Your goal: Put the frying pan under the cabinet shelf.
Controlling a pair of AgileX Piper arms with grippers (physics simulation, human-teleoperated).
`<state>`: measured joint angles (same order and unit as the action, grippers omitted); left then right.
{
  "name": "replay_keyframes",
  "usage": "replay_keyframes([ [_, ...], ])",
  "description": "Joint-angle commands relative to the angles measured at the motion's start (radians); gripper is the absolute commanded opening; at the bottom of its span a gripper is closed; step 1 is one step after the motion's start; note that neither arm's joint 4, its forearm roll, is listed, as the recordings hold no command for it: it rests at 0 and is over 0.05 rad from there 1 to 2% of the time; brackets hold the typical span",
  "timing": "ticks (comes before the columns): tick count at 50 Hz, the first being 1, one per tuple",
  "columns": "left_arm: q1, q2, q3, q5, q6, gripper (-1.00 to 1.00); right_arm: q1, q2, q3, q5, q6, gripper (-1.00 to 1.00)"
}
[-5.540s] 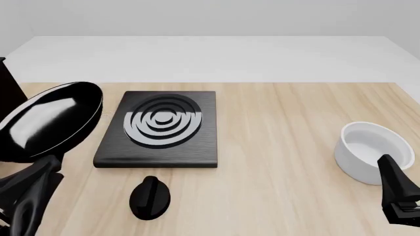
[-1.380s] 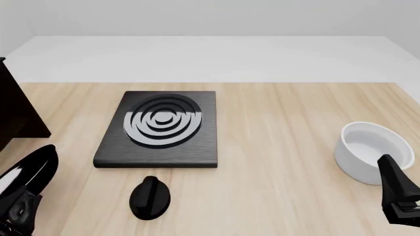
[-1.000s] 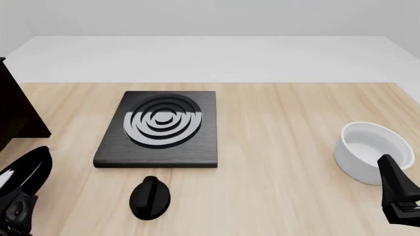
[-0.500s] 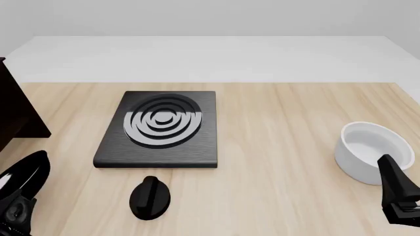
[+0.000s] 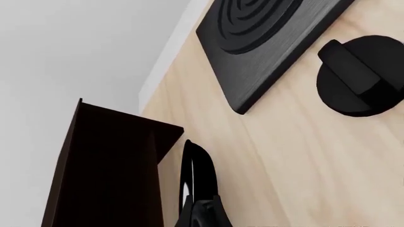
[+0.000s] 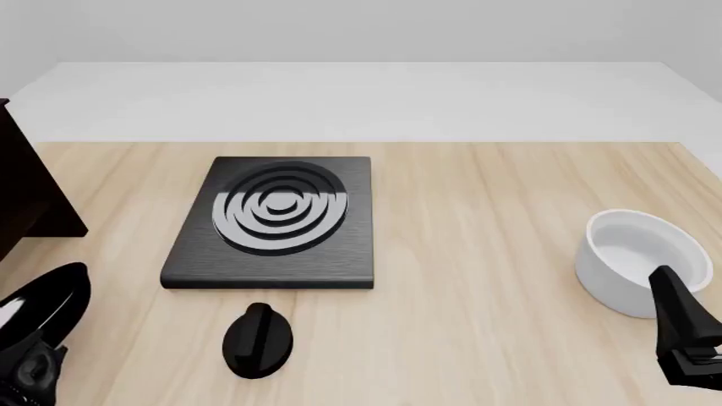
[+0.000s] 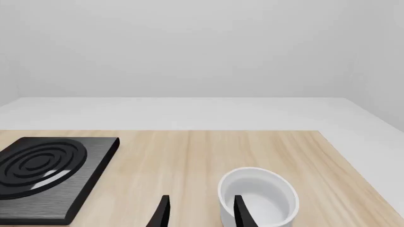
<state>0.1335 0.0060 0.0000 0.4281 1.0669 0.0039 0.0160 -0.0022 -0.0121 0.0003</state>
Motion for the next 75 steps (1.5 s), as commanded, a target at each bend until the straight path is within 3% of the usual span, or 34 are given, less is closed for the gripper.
replay_keyframes([
  [1, 0.009, -0.006, 0.000, 0.001, -0.012, -1.00, 0.000, 0.000, 0.000, 0.000, 0.000, 1.00],
  [21, 0.063, -0.006, 0.000, -0.011, -0.051, -1.00, 0.000, 0.000, 0.000, 0.000, 0.000, 1.00],
  [30, 0.057, -0.006, 0.000, -0.010, -0.092, -1.00, 0.000, 0.000, 0.000, 0.000, 0.000, 1.00],
  [32, 0.066, -0.006, 0.000, -0.009, -0.131, -1.00, 0.000, 0.000, 0.000, 0.000, 0.000, 1.00],
  [34, 0.071, -0.006, 0.000, -0.010, -0.104, -1.00, 0.000, 0.000, 0.000, 0.000, 0.000, 1.00],
  [38, 0.072, -0.002, 0.000, -0.010, -0.119, -1.00, 0.000, 0.000, 0.000, 0.000, 0.000, 1.00],
  [42, 0.084, 0.063, 0.000, -0.069, -0.110, -1.00, 0.000, 0.000, 0.000, 0.000, 0.000, 1.00],
  [51, 0.098, 0.417, 0.000, -0.407, -0.126, -1.00, 0.000, 0.000, 0.000, 0.000, 0.000, 1.00],
  [60, 0.132, 0.689, 0.000, -0.672, -0.089, -1.00, 0.000, 0.000, 0.000, 0.000, 0.000, 1.00],
  [66, 0.156, 0.724, 0.000, -0.701, -0.075, -1.00, 0.000, 0.000, 0.000, 0.000, 0.000, 1.00],
  [75, 0.190, 0.656, 0.000, -0.613, -0.057, -1.00, 0.000, 0.000, 0.000, 0.000, 0.000, 1.00],
])
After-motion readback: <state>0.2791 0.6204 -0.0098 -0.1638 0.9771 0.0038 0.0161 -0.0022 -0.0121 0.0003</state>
